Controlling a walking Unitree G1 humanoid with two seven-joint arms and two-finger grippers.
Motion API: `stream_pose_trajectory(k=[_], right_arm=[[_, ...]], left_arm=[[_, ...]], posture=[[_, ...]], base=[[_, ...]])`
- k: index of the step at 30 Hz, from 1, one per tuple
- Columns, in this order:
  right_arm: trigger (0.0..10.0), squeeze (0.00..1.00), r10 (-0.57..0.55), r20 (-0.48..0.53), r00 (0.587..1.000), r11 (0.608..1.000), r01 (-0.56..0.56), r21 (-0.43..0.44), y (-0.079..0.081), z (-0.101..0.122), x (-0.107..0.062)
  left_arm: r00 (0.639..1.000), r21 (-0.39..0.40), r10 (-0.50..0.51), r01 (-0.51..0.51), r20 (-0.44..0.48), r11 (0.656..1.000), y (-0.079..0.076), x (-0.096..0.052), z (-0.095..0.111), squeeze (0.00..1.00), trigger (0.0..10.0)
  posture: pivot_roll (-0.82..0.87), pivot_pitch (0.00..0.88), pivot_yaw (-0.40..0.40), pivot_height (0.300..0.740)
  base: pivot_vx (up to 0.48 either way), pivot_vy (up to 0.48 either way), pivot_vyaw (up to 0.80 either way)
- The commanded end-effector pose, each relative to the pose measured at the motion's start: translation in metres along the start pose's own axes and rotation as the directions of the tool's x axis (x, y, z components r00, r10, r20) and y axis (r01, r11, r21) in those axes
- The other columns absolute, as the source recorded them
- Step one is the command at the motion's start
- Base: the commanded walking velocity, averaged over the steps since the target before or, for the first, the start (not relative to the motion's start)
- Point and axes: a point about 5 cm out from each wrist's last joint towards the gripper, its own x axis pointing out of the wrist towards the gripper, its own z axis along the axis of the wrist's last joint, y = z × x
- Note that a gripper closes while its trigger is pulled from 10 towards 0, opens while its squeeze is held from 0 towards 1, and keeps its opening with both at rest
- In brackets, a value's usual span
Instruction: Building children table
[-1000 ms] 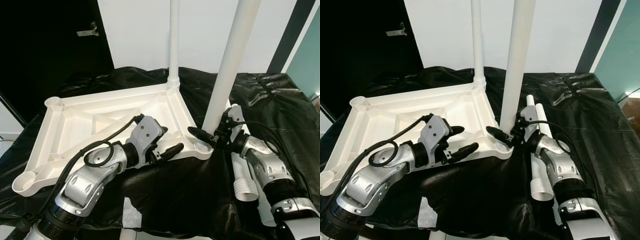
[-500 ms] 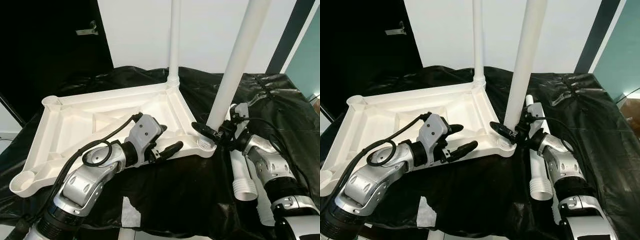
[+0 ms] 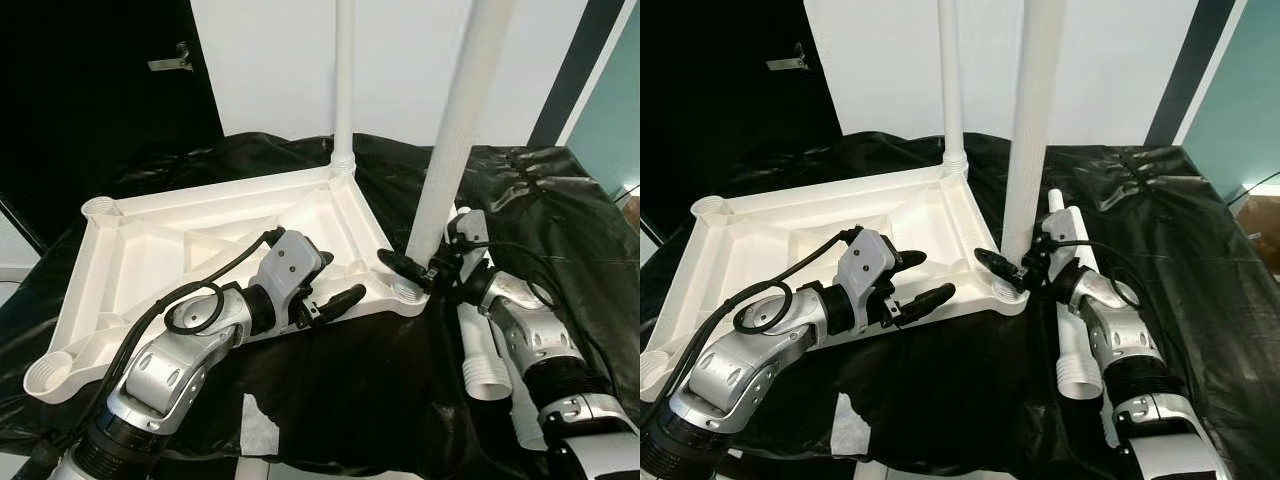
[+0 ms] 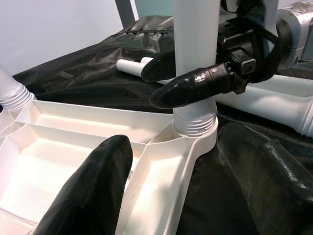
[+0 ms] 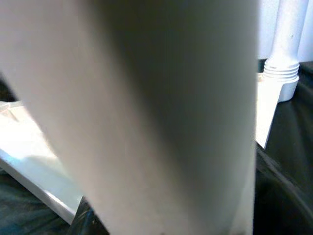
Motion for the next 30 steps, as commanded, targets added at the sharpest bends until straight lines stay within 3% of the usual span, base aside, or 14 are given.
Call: stream_pose_trajectory(k=[1,6,10,18,24,30], right_arm=[[10.0,0.0,0.064,-0.248,0.967,0.995,-0.043,0.088,0.024,-0.056,-0.014],[10.0,0.0,0.108,-0.235,0.966,0.992,-0.088,0.092,0.022,-0.056,-0.021],[10.0,0.0,0.123,-0.232,0.965,0.99,-0.104,0.095,0.009,-0.053,-0.033],[10.0,0.0,0.137,-0.158,0.978,0.986,-0.12,0.112,-0.007,-0.037,-0.04],[10.0,0.0,0.197,-0.153,0.968,0.981,-0.194,0.032,-0.005,-0.033,-0.042],[10.0,0.0,0.209,-0.171,0.963,0.978,-0.205,0.04,-0.006,-0.033,-0.042]], left_arm=[[1.0,0.0,-0.015,0.015,-0.006,1.0,-0.001,-0.002,-0.001,0.0,10.0],[1.0,-0.004,-0.019,0.019,-0.005,1.0,0.0,-0.003,0.0,0.0,10.0],[1.0,-0.003,-0.027,0.027,-0.008,1.0,0.0,-0.003,0.0,0.0,10.0],[0.999,-0.004,-0.032,0.032,-0.008,0.999,-0.001,-0.003,0.0,0.0,10.0],[0.999,-0.006,-0.031,0.031,-0.011,0.999,-0.002,-0.005,0.0,0.0,10.0],[0.999,-0.008,-0.031,0.031,-0.014,0.999,-0.002,-0.006,0.0,0.0,10.0]], posture=[[0.01,0.007,0.024,0.74],[0.01,0.007,0.032,0.74],[0.0,0.008,0.037,0.74],[0.01,0.01,0.042,0.74],[0.01,0.019,0.044,0.74],[0.01,0.025,0.046,0.74]], base=[[0.0,0.0,0.0],[0.0,0.0,0.0],[0.0,0.0,0.0],[0.0,0.0,0.0],[0.0,0.0,0.0],[0.0,0.0,0.0]])
